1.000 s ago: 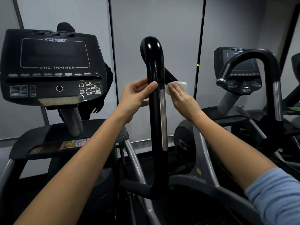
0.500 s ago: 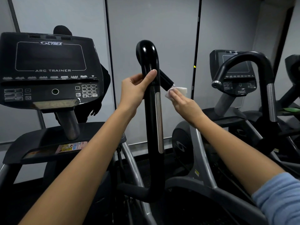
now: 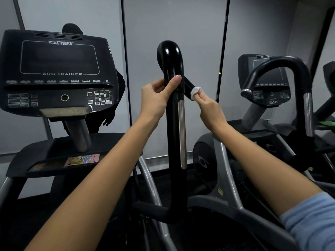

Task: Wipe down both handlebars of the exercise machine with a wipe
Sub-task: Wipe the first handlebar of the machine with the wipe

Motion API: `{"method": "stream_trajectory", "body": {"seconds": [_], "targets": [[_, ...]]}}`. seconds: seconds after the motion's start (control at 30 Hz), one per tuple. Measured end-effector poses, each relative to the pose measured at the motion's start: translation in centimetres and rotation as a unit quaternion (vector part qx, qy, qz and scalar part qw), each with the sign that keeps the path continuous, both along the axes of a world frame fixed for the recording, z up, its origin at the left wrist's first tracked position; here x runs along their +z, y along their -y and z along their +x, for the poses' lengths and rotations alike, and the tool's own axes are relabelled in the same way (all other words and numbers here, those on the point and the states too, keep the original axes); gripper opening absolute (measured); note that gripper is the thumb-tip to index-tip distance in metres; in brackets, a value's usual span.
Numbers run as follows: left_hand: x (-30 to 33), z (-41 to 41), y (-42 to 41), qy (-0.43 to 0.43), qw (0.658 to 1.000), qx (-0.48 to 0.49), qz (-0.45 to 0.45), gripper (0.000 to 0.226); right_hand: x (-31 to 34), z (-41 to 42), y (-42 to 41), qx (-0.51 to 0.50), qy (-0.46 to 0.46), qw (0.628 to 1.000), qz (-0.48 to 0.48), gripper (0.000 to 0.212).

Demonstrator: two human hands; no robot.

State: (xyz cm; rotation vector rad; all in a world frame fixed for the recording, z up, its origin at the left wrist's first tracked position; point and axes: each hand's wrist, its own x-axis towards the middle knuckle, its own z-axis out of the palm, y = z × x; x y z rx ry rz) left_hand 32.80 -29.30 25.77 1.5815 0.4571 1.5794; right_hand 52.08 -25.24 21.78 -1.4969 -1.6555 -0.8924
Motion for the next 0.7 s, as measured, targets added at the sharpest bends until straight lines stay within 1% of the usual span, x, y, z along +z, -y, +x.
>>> {"method": "stream_trajectory", "body": {"seconds": [0.03,0.1,0.2,0.33,0.37,0.43,0.5,0.57,0.63,0.7], "targets": [[0.0,0.0,0.0,0.002,1.000,-0.001,-0.002,0.024,0.4,0.0,0.0,0.003,-0.009,1.000,0.008,0.054],[0.1,0.0,0.1,0.002,1.000,-0.005,-0.005,0.021,2.1,-0.4,-0.4,0.027,-0.056,0.998,0.019,0.043],[0.2,-0.2,0.2,-0.010,1.000,-0.015,-0.006,0.020,5.1,-1.4,-1.9,0.051,-0.124,0.991,0.013,0.037],[0.3,-0.4,0.2,-0.023,0.999,-0.019,-0.012,0.017,5.6,-1.6,-2.6,0.039,-0.130,0.989,-0.061,0.050],[0.3,-0.4,0.2,-0.022,1.000,-0.018,-0.013,0.016,5.2,-1.2,-2.5,0.037,-0.128,0.989,-0.070,0.047],[0.2,-0.4,0.3,-0.017,1.000,-0.018,-0.014,0.016,4.1,-0.1,-2.2,0.023,-0.145,0.985,-0.090,0.033],[0.2,-0.3,0.4,-0.015,1.000,-0.019,-0.012,0.017,3.0,0.9,-1.9,0.003,-0.200,0.976,-0.092,0.029],[0.1,-0.3,0.4,-0.014,1.000,-0.020,-0.010,0.018,2.5,1.2,-1.5,0.001,-0.274,0.961,-0.040,0.027],[0.1,-0.3,0.3,-0.014,1.000,-0.020,-0.008,0.019,2.8,0.6,-0.7,0.003,-0.350,0.937,0.000,0.027],[0.1,-0.3,0.3,-0.016,1.000,-0.020,-0.006,0.020,3.3,-0.2,-0.6,0.009,-0.424,0.906,0.006,0.024]]}}
